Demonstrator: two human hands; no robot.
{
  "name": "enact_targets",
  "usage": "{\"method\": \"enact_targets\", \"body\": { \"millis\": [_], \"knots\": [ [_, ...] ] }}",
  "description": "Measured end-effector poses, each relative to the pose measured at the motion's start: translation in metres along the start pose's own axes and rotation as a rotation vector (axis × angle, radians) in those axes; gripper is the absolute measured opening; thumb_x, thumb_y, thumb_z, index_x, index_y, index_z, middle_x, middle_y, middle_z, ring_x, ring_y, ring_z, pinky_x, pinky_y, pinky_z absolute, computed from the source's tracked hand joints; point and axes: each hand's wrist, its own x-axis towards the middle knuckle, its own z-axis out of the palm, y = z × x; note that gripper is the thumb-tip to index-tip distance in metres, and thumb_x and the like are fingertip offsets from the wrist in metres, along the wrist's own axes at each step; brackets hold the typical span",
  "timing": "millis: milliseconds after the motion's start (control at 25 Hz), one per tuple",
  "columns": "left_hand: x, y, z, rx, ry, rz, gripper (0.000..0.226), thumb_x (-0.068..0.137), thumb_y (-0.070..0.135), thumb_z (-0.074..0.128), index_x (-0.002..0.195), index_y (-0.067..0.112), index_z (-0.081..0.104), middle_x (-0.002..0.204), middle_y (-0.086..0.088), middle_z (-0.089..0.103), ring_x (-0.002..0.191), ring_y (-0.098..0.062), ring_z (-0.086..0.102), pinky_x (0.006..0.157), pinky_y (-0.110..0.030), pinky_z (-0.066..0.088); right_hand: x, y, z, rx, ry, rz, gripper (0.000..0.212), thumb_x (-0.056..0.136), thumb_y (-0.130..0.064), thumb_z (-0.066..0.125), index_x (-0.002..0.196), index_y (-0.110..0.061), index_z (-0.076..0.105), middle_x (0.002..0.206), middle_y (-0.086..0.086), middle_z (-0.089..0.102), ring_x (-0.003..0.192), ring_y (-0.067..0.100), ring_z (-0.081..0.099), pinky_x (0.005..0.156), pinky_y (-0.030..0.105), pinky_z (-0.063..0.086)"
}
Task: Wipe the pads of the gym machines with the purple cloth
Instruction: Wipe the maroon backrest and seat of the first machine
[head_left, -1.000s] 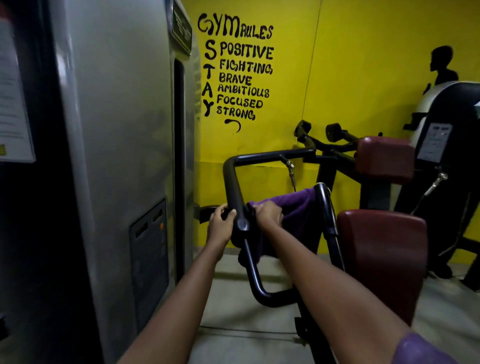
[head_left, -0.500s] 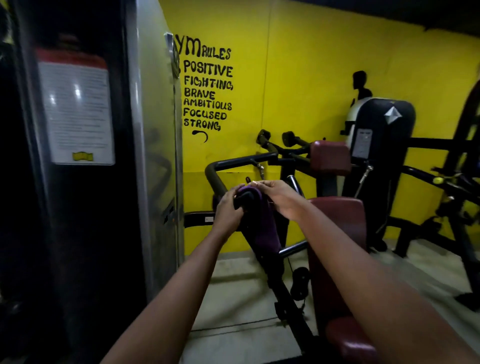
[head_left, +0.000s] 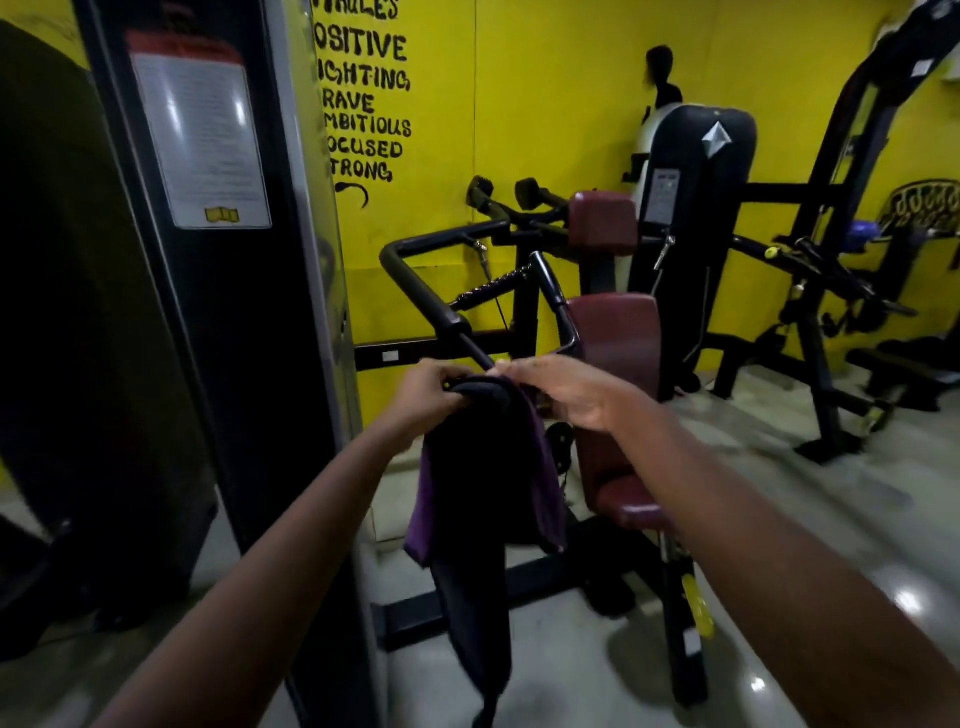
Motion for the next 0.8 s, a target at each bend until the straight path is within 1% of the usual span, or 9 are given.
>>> {"method": "enact_targets", "body": {
  "millis": [120,200,280,400,480,560,640,720,800],
  "knots": [
    [-0.042,-0.014,0.018,-0.038,-0.095,-0.149,0.024,0.082,-0.002,0.056,0.094,0.011,0.071,0.083,-0.007,0.066,0.073,-0.012,0.059,0.06,-0.02,0.044,-0.035,0.048,0.029,0.079,-0.059,0.009,0.015,0.089,-0.027,0.06,0.104,-0.023,0.061,0.087,-0.008,0.068,0.076,0.002,0.065,0.067,0.016,0.049],
    [-0.07,-0.021,0.031,-0.027,-0.127,-0.216,0.022,0.078,0.002,0.058,0.094,0.008,0.072,0.083,-0.006,0.067,0.073,-0.012,0.06,0.063,-0.022,0.045,-0.057,0.077,0.051,0.115,-0.033,0.018,0.022,0.087,-0.021,0.063,0.109,-0.02,0.057,0.092,-0.003,0.066,0.081,0.006,0.065,0.075,0.02,0.051],
    [-0.098,-0.022,0.044,0.01,-0.184,-0.236,0.018,0.078,0.003,0.061,0.091,0.008,0.071,0.081,-0.005,0.066,0.068,-0.002,0.06,0.064,-0.02,0.046,-0.081,0.101,0.067,0.06,-0.009,0.014,0.024,0.088,-0.019,0.062,0.112,-0.016,0.056,0.091,-0.004,0.064,0.081,0.006,0.062,0.072,0.015,0.051],
    [-0.138,-0.021,0.059,0.031,-0.313,-0.19,0.025,0.08,-0.005,0.065,0.103,0.004,0.066,0.087,-0.002,0.063,0.062,0.012,0.057,0.062,-0.006,0.043,-0.119,0.129,0.077,0.033,0.048,-0.007,0.021,0.089,-0.017,0.061,0.109,-0.01,0.061,0.086,-0.004,0.064,0.075,0.004,0.062,0.064,0.011,0.049],
    [-0.165,-0.029,0.069,0.119,-0.328,-0.175,0.031,0.077,-0.002,0.071,0.107,0.003,0.063,0.093,-0.006,0.064,0.074,0.005,0.06,0.065,-0.008,0.043,-0.144,0.143,0.078,0.07,0.089,0.018,0.021,0.089,-0.015,0.061,0.107,-0.005,0.063,0.085,-0.001,0.065,0.073,0.006,0.063,0.063,0.013,0.051],
    [-0.192,-0.034,0.084,0.29,-0.305,-0.166,0.028,0.079,0.002,0.069,0.106,0.0,0.062,0.096,-0.012,0.066,0.085,-0.017,0.063,0.065,-0.016,0.042,-0.169,0.151,0.082,0.1,0.108,0.041,0.021,0.09,-0.015,0.061,0.107,-0.004,0.064,0.086,0.001,0.066,0.078,0.01,0.063,0.069,0.016,0.052],
    [-0.213,-0.037,0.103,0.342,-0.254,-0.187,0.024,0.085,0.004,0.063,0.109,-0.001,0.06,0.103,-0.017,0.066,0.091,-0.027,0.063,0.069,-0.024,0.041,-0.188,0.155,0.084,-0.068,0.151,0.036,0.02,0.092,-0.019,0.058,0.106,-0.008,0.066,0.089,-0.002,0.064,0.086,0.01,0.06,0.072,0.018,0.047],
    [-0.226,-0.03,0.117,0.211,-0.253,-0.213,0.024,0.092,0.008,0.055,0.116,0.005,0.057,0.114,-0.017,0.063,0.094,-0.023,0.059,0.078,-0.027,0.042,-0.2,0.161,0.078,-0.418,0.231,0.015,0.024,0.095,-0.026,0.051,0.108,-0.011,0.065,0.094,-0.005,0.059,0.09,0.009,0.054,0.074,0.022,0.04],
    [-0.237,-0.015,0.124,0.05,-0.369,-0.133,0.032,0.095,0.013,0.052,0.126,0.017,0.052,0.126,-0.007,0.057,0.106,-0.015,0.054,0.093,-0.028,0.041,-0.214,0.169,0.07,-0.602,0.262,0.054,0.029,0.097,-0.03,0.045,0.103,-0.008,0.063,0.093,0.001,0.058,0.088,0.015,0.053,0.074,0.031,0.037]
  ]
}}
